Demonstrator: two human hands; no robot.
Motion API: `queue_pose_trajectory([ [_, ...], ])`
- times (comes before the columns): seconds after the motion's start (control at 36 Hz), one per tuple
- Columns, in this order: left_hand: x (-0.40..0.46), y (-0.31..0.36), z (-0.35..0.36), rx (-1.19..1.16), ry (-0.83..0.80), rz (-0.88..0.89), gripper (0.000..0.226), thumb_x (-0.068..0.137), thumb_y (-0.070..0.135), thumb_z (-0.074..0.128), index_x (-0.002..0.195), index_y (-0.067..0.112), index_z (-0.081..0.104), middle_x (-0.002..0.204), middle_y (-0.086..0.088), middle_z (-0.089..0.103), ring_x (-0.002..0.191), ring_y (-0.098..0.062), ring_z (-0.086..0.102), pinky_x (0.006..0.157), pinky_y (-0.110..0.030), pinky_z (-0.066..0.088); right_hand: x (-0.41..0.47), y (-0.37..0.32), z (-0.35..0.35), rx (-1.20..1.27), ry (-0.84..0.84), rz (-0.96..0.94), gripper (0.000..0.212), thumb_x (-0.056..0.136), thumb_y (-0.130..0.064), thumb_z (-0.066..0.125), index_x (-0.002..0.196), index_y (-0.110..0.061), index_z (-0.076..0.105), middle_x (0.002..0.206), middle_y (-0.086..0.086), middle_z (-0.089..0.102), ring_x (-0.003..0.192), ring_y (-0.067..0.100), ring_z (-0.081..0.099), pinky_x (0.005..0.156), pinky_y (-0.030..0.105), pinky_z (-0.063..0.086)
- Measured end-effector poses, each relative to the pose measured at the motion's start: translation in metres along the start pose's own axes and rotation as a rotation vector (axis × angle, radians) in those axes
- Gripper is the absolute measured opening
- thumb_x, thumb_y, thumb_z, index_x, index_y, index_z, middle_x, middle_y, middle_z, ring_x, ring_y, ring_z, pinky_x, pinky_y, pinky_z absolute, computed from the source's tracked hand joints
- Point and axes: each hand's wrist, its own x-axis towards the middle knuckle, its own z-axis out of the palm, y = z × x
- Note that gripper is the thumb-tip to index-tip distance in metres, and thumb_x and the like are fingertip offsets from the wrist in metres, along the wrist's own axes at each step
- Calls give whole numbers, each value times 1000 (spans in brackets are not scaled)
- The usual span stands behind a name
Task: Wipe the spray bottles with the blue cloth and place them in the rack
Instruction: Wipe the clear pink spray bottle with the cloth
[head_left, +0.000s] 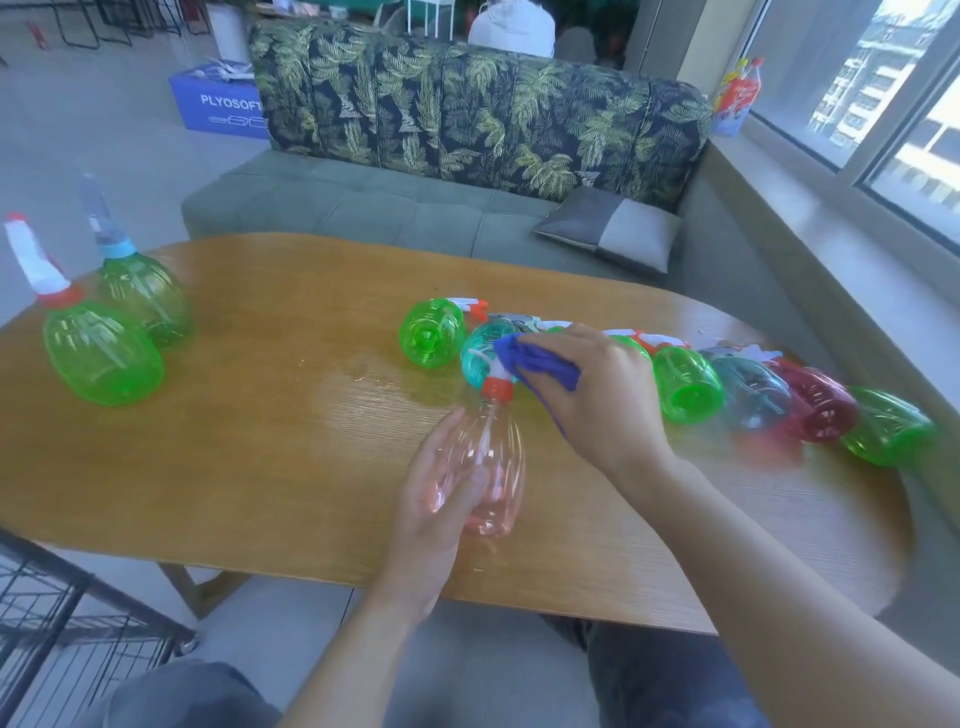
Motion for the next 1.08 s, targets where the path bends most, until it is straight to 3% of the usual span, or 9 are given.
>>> queue_pose_trajectory([
  [0.08,0,2,-2,-9,-2,-7,58,90,39,79,145,50,61,143,7,69,130,-22,67,90,-29,59,-12,-10,3,89,-102,-87,24,90,-36,75,114,-36,79,101,-14,73,90,12,69,76,34,56],
  [0.17,0,2,-2,-1,-3,-2,54,93,33,74,143,53,62,143,8,69,131,-22,67,88,-28,59,-17,-16,3,125,-172,-168,26,91,-40,68,114,-35,78,99,-14,70,86,13,67,70,36,56],
  [0.25,1,0,-3,-1,-7,-7,56,93,31,74,145,50,61,141,1,71,125,-25,70,82,-27,60,-8,-7,3,55,-99,-133,27,89,-31,78,116,-34,79,102,-13,72,88,14,69,71,36,57],
  [0.39,-1,0,-2,-8,-27,-3,57,93,32,75,144,51,61,138,-3,72,117,-22,73,84,-30,60,6,9,-5,-30,58,-8,27,88,-27,78,114,-33,79,94,-8,70,79,21,65,63,33,50],
  [0.53,0,-1,-2,-33,0,2,55,92,29,75,143,47,64,141,-2,71,119,-18,72,85,-26,59,-14,14,-5,-31,18,-46,30,86,-25,82,115,-32,78,98,-10,72,79,20,67,64,36,55],
  [0.69,4,0,-1,-45,31,-2,54,93,32,75,142,48,63,141,-3,71,126,-25,69,93,-32,58,-54,28,-13,-63,-72,-40,29,87,-26,85,113,-38,78,93,-13,70,75,16,68,60,36,56],
  [0.81,4,0,-1,-48,38,6,56,90,30,77,142,44,65,138,-2,73,123,-18,70,88,-24,58,-45,22,-21,93,43,8,24,90,-23,83,113,-29,81,94,-13,72,82,11,68,71,37,56],
  [0.92,0,0,-3,-32,-2,-2,61,84,42,80,142,48,64,141,-2,71,126,-22,70,86,-25,59,-22,13,-17,129,133,31,26,91,-23,81,116,-28,80,95,-8,72,83,14,65,76,36,53],
  [1.08,0,-1,-3,-28,-4,10,62,83,44,80,143,47,64,137,-1,73,115,-20,73,83,-30,61,-25,23,-5,69,37,-23,27,89,-26,80,115,-29,78,100,-11,71,81,19,68,68,41,57],
])
